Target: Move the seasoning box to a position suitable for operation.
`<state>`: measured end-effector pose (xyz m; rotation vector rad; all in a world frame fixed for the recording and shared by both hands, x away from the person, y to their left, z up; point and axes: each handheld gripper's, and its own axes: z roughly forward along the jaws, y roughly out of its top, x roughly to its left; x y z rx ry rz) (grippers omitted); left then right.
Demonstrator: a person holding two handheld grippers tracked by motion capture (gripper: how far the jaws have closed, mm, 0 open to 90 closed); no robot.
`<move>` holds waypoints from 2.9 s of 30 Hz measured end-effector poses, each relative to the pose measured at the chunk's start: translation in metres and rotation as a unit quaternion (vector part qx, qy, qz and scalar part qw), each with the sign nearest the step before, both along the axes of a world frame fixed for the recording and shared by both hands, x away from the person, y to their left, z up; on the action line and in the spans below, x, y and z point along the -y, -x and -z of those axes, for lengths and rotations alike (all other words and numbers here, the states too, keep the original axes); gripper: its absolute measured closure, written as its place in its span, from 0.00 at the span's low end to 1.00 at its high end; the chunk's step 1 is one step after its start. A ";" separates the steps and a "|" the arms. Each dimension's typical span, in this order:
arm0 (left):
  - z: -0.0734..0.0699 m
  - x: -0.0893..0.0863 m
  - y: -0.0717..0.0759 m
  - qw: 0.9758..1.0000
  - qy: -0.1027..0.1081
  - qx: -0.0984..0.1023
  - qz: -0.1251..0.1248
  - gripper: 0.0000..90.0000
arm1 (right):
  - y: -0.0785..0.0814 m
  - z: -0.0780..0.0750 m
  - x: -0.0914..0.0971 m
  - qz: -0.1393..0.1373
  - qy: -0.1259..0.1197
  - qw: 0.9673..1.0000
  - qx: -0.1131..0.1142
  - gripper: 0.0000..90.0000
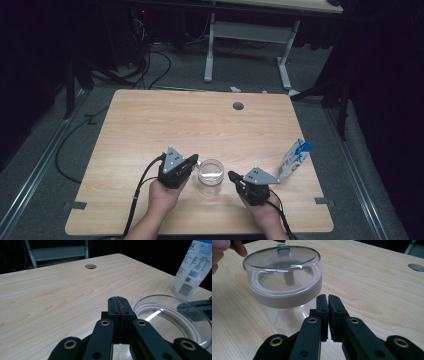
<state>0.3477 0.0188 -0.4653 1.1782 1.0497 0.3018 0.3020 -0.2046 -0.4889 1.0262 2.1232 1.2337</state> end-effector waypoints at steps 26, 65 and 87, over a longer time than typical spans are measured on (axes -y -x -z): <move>0.001 0.001 0.001 1.000 -0.002 0.005 -0.002 1.00 | 0.003 -0.002 0.000 -0.014 0.001 1.000 0.009 1.00; 0.007 -0.001 0.000 1.000 0.002 -0.006 -0.007 1.00 | 0.011 -0.023 -0.018 -0.049 -0.032 0.998 0.033 1.00; 0.012 -0.027 0.025 0.999 0.035 -0.013 -0.009 1.00 | 0.013 -0.034 -0.025 -0.052 -0.038 0.997 0.046 1.00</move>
